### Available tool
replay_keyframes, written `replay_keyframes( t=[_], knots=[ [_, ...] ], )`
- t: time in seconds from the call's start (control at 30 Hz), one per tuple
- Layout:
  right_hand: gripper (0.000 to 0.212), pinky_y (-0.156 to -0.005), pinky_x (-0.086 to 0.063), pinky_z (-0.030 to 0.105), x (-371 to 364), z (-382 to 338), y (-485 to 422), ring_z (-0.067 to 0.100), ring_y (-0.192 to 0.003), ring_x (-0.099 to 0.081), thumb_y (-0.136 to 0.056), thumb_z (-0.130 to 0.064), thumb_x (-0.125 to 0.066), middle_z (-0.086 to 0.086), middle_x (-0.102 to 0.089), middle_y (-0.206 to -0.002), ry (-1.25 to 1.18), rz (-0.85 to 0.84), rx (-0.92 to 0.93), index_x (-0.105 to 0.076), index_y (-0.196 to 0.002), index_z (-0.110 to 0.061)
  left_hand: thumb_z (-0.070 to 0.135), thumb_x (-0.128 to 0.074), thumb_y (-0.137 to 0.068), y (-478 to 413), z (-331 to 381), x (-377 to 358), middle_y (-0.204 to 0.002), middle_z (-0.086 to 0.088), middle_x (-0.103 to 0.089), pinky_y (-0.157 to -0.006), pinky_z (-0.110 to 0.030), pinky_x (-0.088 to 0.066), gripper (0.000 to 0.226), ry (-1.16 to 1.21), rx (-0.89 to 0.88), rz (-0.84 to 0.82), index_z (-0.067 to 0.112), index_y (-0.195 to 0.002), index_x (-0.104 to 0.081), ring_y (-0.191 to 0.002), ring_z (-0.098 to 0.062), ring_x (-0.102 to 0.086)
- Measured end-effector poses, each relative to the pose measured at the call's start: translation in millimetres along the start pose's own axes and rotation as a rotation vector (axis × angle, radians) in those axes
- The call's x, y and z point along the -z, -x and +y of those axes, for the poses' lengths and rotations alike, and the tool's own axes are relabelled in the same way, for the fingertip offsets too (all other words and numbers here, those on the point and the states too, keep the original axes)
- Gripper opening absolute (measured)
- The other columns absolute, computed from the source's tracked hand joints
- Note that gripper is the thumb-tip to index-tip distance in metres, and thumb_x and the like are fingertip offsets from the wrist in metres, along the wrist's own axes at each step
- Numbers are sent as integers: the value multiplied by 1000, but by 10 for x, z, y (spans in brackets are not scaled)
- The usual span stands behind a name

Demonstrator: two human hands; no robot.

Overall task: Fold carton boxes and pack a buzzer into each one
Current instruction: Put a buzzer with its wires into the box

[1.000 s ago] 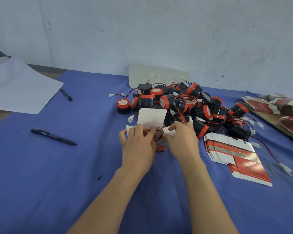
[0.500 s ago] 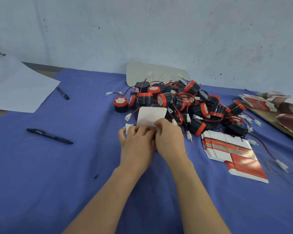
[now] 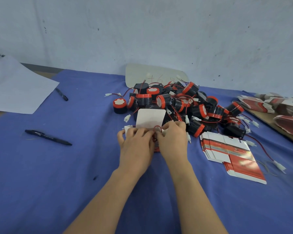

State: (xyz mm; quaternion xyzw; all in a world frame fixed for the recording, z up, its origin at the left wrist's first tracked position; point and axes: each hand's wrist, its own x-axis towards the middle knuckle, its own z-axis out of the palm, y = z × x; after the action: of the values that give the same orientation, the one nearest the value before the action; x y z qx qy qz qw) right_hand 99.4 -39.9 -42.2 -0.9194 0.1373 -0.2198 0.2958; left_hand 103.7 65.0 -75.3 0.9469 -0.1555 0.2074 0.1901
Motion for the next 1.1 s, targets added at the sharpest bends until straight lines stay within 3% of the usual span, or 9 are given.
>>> replay_keyframes(
  t=[0.1,0.27,0.4,0.5,0.67,0.8,0.87,1.0,1.1],
  knots=[
    [20,-73,-39,30,25,11,5,17,-87,-42,-91,-8,-54,8,-49,-117,-27,14,22,-53,-111,-9,34,-30,-102,8,-1,2,-132,18,-51,-106,-39,-9,36,0,3,8,38,-130,-52,-126,-15,-35],
    [30,-83,-48,42,20,7,12,26,-102,-51,-87,-3,-56,8,-56,-113,-91,-69,81,-50,-116,-9,32,-30,-102,-1,7,10,-129,18,-53,-105,-38,-7,34,16,10,2,37,-128,-51,-124,-14,-36],
    [31,-79,-47,37,10,24,6,25,-99,-52,-86,-1,-56,6,-51,-114,-59,-91,124,-50,-115,-9,33,-30,-102,8,4,14,-131,17,-52,-105,-38,-6,34,16,2,-2,37,-130,-50,-125,-14,-35],
    [22,-78,-48,42,14,45,-9,26,-95,-55,-86,-1,-56,7,-58,-105,-53,-109,122,-50,-107,-9,33,-30,-102,6,4,24,-133,18,-50,-108,-38,-9,35,28,-11,-15,39,-128,-53,-126,-13,-33],
    [11,-78,-21,29,41,76,-22,21,-99,-53,-92,-17,-53,0,-65,-96,116,-92,105,-58,-101,-17,31,-32,-101,10,7,26,-132,19,-51,-105,-37,-8,34,28,-3,-5,38,-126,-54,-124,-13,-35],
    [13,-97,-37,38,108,94,-43,10,-88,-57,-94,-41,-53,-16,-59,-79,24,-165,98,-56,-88,-30,29,-33,-99,-9,3,24,-125,17,-56,-105,-37,-7,28,76,37,-4,34,-117,-55,-123,-12,-38],
    [15,-97,-41,41,117,91,-43,7,-84,-57,-91,-46,-55,-18,-56,-74,-7,-170,103,-56,-85,-33,28,-34,-100,-10,-5,20,-123,16,-58,-104,-36,-6,27,76,35,-2,33,-115,-55,-124,-12,-39],
    [20,-90,-30,33,31,72,-25,14,-89,-58,-92,-41,-57,-9,-65,-81,-2,-71,108,-58,-79,-26,28,-35,-99,-16,-11,20,-120,16,-59,-104,-36,-8,25,86,39,11,32,-111,-57,-122,-12,-40],
    [15,-83,-23,29,-31,81,-29,19,-101,-49,-94,-34,-56,-3,-61,-99,71,37,86,-63,-94,-20,28,-35,-99,-8,0,30,-119,16,-61,-105,-36,-11,26,111,43,18,31,-109,-58,-119,-13,-41]
  ],
)
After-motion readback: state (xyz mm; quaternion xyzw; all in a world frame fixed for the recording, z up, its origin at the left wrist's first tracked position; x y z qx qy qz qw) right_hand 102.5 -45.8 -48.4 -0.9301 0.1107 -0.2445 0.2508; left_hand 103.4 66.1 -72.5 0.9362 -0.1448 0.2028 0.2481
